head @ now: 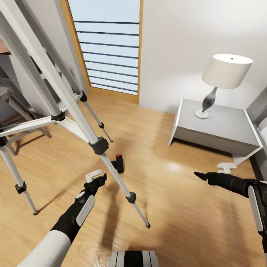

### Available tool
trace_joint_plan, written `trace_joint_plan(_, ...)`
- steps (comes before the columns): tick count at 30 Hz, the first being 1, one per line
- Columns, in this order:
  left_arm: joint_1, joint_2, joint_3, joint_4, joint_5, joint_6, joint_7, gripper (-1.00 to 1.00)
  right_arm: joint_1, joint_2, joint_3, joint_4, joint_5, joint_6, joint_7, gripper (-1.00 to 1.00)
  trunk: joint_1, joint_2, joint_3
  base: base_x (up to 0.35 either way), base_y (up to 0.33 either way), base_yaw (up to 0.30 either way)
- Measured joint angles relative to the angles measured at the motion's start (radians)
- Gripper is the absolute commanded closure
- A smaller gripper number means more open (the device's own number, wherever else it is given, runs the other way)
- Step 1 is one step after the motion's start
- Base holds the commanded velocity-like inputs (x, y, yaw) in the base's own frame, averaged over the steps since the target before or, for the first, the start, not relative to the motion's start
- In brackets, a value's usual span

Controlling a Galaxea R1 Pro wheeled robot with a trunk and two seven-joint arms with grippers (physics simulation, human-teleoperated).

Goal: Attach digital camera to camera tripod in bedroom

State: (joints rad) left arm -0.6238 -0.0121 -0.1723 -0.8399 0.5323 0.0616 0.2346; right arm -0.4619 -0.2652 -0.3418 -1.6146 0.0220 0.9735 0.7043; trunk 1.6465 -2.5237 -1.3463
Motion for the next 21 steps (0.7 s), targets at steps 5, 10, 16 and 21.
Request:
trace_joint_plan(5, 0.000, -0.001, 0.001, -0.001, -0.002, 0.001, 0.000, -1.00, 0.000, 0.000, 0.000, 0.000, 0.000, -0.001, 0.000, -1.00, 0.000, 0.000, 0.000, 0.000, 0.000, 0.000)
trace_joint_plan(10, 0.000, -0.001, 0.002, -0.004, -0.001, 0.002, -0.003, -1.00, 0.000, 0.000, -0.001, 0.000, 0.000, -0.001, 0.000, -1.00, 0.000, 0.000, 0.000, 0.000, 0.000, 0.000)
trace_joint_plan(16, -0.003, -0.001, 0.001, -0.011, 0.000, 0.010, -0.011, -1.00, 0.000, 0.000, -0.001, 0.000, 0.000, -0.001, 0.001, -1.00, 0.003, -0.001, -0.023, 0.000, 0.000, 0.000)
trace_joint_plan(21, -0.010, -0.002, 0.000, -0.013, -0.002, 0.034, -0.013, -1.00, -0.001, 0.000, -0.001, 0.000, 0.000, 0.000, 0.001, -1.00, 0.005, -0.003, -0.042, 0.000, 0.000, 0.000)
